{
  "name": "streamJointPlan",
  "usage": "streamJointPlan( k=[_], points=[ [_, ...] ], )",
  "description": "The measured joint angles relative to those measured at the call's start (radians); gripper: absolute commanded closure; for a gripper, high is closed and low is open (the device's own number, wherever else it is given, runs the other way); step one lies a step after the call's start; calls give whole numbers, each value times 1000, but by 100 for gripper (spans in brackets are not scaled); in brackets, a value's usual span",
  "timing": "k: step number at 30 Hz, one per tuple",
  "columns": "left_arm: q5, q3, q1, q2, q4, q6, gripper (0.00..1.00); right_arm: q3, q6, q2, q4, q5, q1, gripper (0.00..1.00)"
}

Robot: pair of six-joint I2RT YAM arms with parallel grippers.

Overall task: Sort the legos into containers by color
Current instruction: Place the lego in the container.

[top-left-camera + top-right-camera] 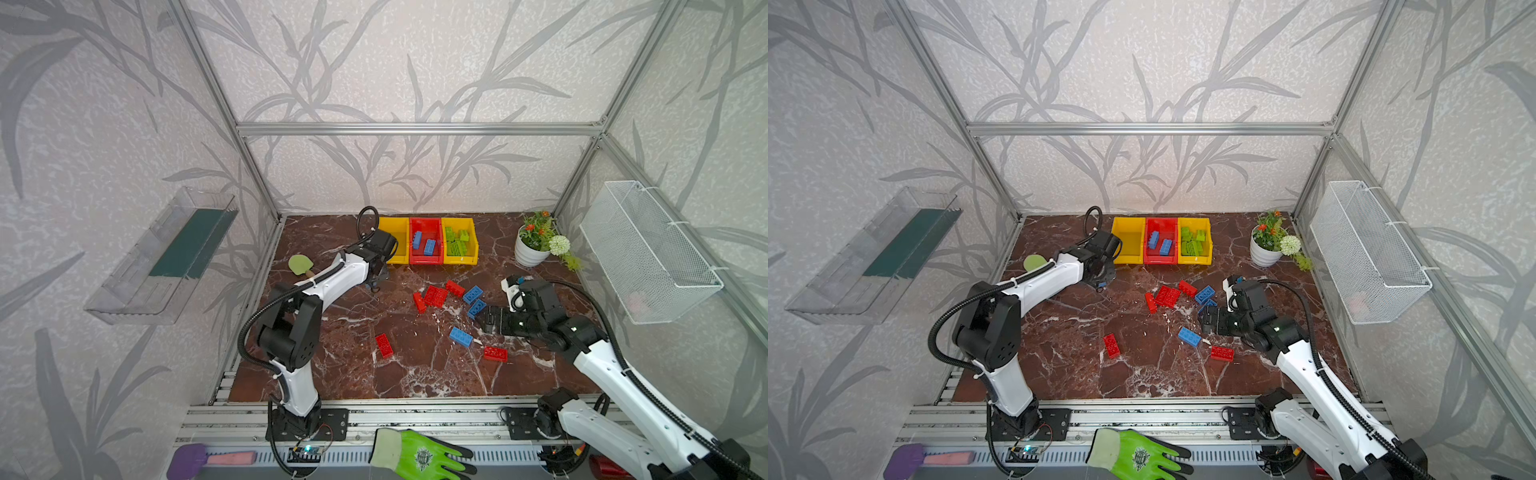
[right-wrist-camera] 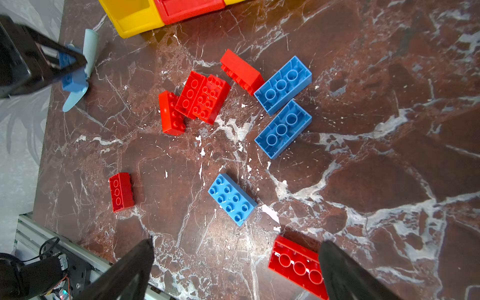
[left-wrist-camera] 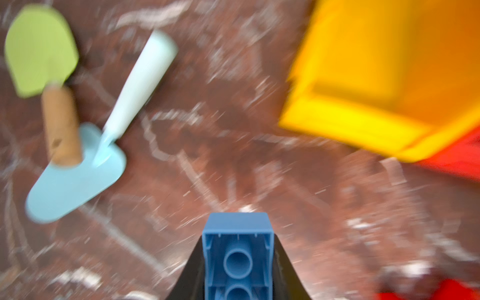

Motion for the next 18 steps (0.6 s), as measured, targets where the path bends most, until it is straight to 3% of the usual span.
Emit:
streamJointPlan(
  k=[13,18],
  points=[
    [89,916,-71,549,-199,96,92,37,-22,37,-6,61,-9,1],
    [157,1119,-80,691,-241,134,90,79,-36,65,-10,79,-22,1]
  ],
)
